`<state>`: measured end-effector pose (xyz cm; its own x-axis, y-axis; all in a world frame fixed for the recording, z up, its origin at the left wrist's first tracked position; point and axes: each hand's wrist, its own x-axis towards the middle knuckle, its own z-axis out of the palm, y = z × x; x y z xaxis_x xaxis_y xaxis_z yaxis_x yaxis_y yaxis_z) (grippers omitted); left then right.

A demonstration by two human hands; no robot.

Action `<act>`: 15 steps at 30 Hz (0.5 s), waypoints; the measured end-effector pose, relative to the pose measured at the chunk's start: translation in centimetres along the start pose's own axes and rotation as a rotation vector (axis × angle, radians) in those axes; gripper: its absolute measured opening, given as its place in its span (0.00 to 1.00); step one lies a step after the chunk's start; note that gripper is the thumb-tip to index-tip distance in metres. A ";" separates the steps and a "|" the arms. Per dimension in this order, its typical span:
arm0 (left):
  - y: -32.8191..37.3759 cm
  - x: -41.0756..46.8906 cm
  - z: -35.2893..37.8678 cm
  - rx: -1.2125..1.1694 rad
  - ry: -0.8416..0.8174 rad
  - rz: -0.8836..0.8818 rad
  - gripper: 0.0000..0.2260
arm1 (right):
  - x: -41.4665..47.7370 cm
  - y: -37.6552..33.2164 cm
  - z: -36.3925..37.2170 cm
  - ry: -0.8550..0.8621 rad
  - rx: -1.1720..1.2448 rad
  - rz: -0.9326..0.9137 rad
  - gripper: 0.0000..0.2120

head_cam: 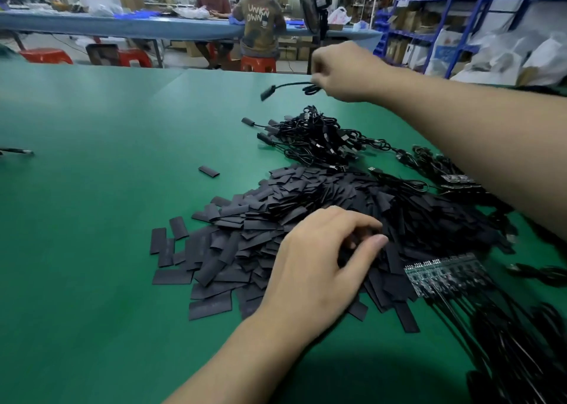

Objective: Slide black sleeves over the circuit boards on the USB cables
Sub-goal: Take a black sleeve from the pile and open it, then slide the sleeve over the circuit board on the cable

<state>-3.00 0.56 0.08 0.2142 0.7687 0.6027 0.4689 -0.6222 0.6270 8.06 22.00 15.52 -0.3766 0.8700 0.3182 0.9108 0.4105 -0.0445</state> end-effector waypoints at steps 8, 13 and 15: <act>-0.1 0.1 0.0 0.044 -0.015 0.035 0.08 | 3.1 -2.3 5.0 -0.059 -0.111 0.008 0.17; -0.4 0.1 0.0 0.035 -0.029 0.002 0.08 | -4.6 -0.1 2.0 0.048 0.043 -0.112 0.12; -0.4 0.0 0.1 0.044 -0.023 -0.019 0.09 | -10.0 1.2 0.1 -0.003 0.161 -0.136 0.09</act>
<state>-3.07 0.84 -0.18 0.2242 0.7840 0.5789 0.5101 -0.6005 0.6158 12.95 13.84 12.21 -0.4951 0.8042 0.3288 0.8127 0.5625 -0.1520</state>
